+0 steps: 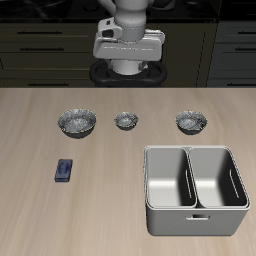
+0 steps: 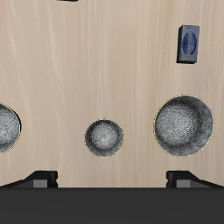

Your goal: Place the middle-sized bowl in the left side of the drainer

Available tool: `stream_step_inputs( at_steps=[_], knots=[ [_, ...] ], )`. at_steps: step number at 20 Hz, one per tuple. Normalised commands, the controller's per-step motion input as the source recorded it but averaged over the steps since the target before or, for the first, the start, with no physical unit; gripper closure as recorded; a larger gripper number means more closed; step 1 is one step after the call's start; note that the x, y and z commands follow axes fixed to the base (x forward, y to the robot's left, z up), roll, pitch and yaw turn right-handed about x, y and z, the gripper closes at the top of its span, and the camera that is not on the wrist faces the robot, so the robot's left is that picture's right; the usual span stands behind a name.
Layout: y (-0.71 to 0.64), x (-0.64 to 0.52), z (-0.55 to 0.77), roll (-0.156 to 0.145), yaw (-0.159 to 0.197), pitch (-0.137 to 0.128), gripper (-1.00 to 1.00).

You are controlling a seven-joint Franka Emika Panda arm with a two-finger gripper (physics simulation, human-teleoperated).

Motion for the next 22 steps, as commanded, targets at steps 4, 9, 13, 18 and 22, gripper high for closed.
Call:
stream_step_inputs(
  at_steps=[4,9,13,18,22],
  knots=[
    [0.41,0.03,-0.10,-0.008,0.002,0.014,-1.00],
    [0.33,-0.01,0.04,0.018,-0.011,-0.015,-1.00],
    [0.39,0.06,0.05,0.012,-0.013,-0.006,-1.00],
    [0.38,0.02,0.12,0.003,0.000,-0.021,-1.00],
    [0.22,0.04,0.05,-0.016,0.020,-0.022,-1.00]
  ],
)
